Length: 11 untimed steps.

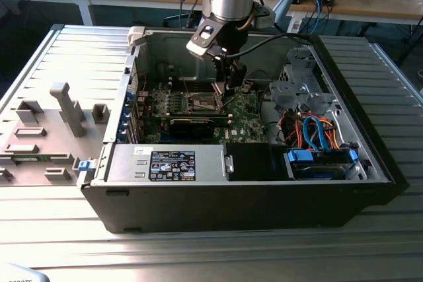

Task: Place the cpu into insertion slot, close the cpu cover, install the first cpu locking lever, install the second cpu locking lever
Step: 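Place the cpu into insertion slot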

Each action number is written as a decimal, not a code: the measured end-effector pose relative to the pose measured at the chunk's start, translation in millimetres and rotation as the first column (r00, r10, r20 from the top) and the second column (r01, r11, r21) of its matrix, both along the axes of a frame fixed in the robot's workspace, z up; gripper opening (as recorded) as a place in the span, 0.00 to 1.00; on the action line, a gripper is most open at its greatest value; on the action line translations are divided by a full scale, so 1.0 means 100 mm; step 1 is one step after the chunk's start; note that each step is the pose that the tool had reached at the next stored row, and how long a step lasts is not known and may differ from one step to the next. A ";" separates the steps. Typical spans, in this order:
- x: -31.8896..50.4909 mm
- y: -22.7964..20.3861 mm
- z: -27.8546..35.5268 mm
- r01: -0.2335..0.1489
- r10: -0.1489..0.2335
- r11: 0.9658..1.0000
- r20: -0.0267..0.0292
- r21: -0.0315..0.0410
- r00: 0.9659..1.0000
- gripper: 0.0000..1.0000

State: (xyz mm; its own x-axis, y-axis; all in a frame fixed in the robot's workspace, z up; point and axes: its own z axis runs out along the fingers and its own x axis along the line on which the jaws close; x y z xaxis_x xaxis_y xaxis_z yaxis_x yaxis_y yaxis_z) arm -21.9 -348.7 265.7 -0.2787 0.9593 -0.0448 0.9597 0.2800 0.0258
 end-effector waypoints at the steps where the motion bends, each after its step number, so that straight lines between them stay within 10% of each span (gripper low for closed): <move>1: 0.000 0.000 0.000 0.001 -0.001 1.000 0.000 0.000 1.000 0.54; 11: 0.000 0.000 0.000 0.005 -0.005 1.000 0.000 0.000 1.000 0.54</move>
State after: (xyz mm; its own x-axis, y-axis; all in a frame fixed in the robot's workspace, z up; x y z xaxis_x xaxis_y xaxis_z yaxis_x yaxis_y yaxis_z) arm -21.9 -348.7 265.7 -0.2736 0.9608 -0.0448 0.9611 0.2749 0.0257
